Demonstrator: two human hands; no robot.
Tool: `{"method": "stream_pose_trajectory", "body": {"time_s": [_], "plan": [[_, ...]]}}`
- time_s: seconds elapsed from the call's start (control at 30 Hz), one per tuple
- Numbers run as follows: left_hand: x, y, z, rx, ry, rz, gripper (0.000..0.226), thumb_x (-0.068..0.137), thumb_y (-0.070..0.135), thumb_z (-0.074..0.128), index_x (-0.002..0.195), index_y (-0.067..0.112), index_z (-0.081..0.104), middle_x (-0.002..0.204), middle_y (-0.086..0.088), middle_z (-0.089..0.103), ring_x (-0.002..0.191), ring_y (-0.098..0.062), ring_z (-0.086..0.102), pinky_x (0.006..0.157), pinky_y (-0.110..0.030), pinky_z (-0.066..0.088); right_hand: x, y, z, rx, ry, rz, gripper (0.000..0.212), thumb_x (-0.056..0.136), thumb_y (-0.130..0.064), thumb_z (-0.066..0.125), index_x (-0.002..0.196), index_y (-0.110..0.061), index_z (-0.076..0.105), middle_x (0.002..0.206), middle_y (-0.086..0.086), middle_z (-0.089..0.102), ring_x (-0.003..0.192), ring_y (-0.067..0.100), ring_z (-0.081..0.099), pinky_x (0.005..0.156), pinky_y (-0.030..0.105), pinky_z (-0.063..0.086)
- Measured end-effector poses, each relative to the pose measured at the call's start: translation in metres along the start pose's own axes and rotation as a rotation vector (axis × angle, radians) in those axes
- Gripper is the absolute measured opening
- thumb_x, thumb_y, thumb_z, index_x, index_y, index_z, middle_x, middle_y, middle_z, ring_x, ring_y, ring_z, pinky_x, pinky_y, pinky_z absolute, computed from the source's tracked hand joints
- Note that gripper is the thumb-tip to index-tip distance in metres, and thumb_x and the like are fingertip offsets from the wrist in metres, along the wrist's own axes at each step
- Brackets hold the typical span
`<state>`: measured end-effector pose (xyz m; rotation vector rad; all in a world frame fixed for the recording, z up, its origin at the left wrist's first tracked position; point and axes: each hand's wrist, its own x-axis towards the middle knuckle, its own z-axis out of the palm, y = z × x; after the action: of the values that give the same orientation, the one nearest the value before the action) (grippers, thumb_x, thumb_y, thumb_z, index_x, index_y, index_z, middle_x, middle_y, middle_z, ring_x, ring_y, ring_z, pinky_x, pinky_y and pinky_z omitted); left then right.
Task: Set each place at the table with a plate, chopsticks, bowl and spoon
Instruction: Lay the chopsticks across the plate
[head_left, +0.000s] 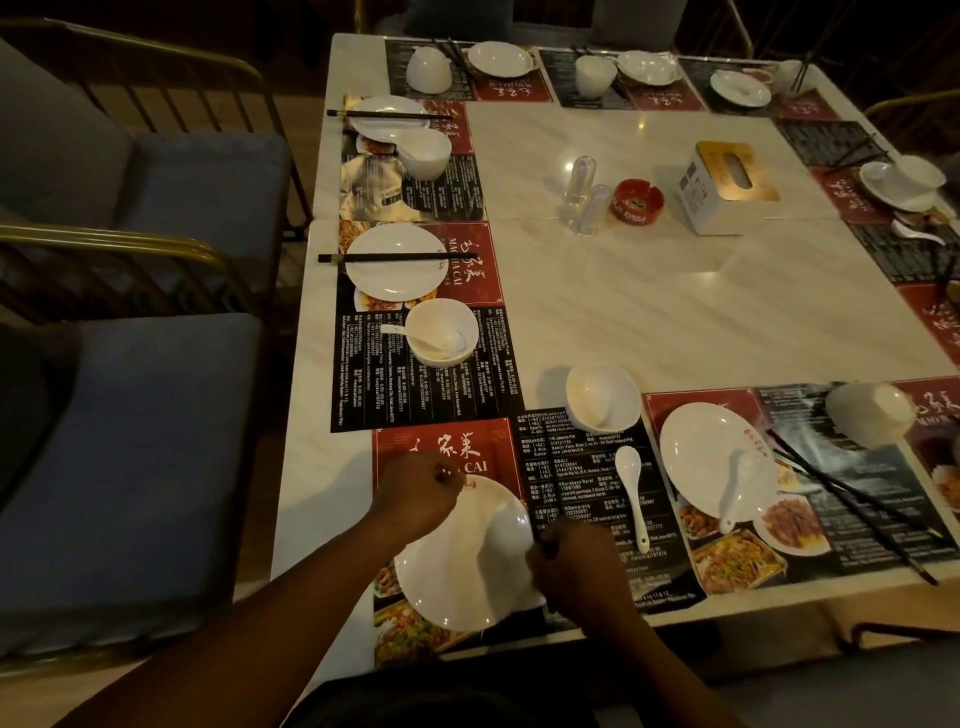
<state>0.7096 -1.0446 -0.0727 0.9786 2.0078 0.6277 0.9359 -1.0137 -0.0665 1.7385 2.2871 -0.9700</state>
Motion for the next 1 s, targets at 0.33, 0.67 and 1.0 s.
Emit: {"method": "stream_pose_trajectory", "body": {"time_s": [0.33, 0.67, 1.0], "plan": [[-0.004, 0.006, 0.008, -0.402, -0.044, -0.168, 0.012, 0.09, 0.014, 0.071, 0.102, 0.012, 0.069, 0.094, -0.008, 0.075, 0.073, -0.017, 0.076, 0.073, -0.037, 0.063, -0.023, -0.022, 0.029, -0.053, -0.027, -0.278, 0.021, 0.088, -0.034, 0.064, 0.098, -0.019, 0.075, 0.094, -0.004, 0.075, 0.078, 0.006, 0.069, 0.073, 0.014, 0.052], [-0.002, -0.006, 0.003, -0.289, -0.077, -0.172, 0.017, 0.088, 0.012, 0.073, 0.105, 0.01, 0.069, 0.093, -0.005, 0.072, 0.071, -0.016, 0.074, 0.062, -0.024, 0.06, -0.005, 0.013, 0.011, -0.053, 0.014, -0.139, 0.005, 0.094, -0.025, 0.062, 0.091, -0.025, 0.067, 0.086, -0.009, 0.068, 0.076, 0.001, 0.061, 0.076, 0.02, 0.055], [0.002, -0.015, 0.01, -0.188, -0.068, -0.145, 0.011, 0.086, 0.012, 0.076, 0.094, 0.016, 0.07, 0.092, -0.007, 0.074, 0.071, -0.018, 0.075, 0.079, -0.041, 0.062, 0.006, 0.047, 0.011, 0.029, 0.108, 0.065, 0.011, 0.087, -0.031, 0.072, 0.094, -0.024, 0.067, 0.083, -0.01, 0.07, 0.071, 0.005, 0.062, 0.058, 0.011, 0.038]]}}
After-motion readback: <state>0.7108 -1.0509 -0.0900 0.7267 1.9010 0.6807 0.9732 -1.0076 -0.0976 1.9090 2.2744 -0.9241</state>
